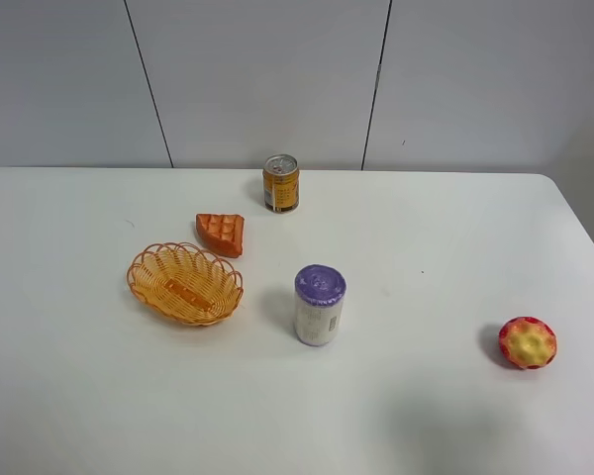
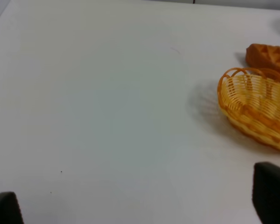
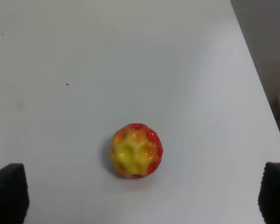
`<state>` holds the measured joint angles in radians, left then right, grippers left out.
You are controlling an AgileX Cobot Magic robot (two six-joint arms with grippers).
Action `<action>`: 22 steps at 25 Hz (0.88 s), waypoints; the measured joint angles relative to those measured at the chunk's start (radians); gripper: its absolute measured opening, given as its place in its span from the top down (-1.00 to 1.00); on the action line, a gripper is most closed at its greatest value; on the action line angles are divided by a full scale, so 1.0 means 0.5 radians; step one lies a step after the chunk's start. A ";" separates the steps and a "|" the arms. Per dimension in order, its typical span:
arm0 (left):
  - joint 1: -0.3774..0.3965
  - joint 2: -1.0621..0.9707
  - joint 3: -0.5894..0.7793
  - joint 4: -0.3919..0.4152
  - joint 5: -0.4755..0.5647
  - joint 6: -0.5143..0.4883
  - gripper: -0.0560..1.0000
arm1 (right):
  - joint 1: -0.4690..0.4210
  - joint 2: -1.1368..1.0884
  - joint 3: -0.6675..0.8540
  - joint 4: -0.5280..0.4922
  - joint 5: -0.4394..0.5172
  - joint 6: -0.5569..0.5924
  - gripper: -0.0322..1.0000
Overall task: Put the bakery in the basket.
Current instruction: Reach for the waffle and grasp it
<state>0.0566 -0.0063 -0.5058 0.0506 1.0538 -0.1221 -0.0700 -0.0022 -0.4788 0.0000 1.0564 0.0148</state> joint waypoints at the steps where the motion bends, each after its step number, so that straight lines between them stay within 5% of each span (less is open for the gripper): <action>1: 0.000 0.000 0.000 0.000 0.000 0.000 -0.99 | 0.000 0.000 0.000 0.000 0.000 0.000 -0.98; 17: -0.010 0.019 -0.005 0.007 -0.003 -0.008 -0.99 | 0.000 0.000 0.000 0.000 0.000 0.000 -0.98; 22: -0.059 0.401 -0.182 -0.077 -0.311 -0.018 -0.99 | 0.000 0.000 0.000 0.000 0.000 0.000 -0.98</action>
<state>0.0270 0.1942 -0.5968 0.0122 0.8983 -0.1309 -0.0700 -0.0022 -0.4788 0.0000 1.0564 0.0148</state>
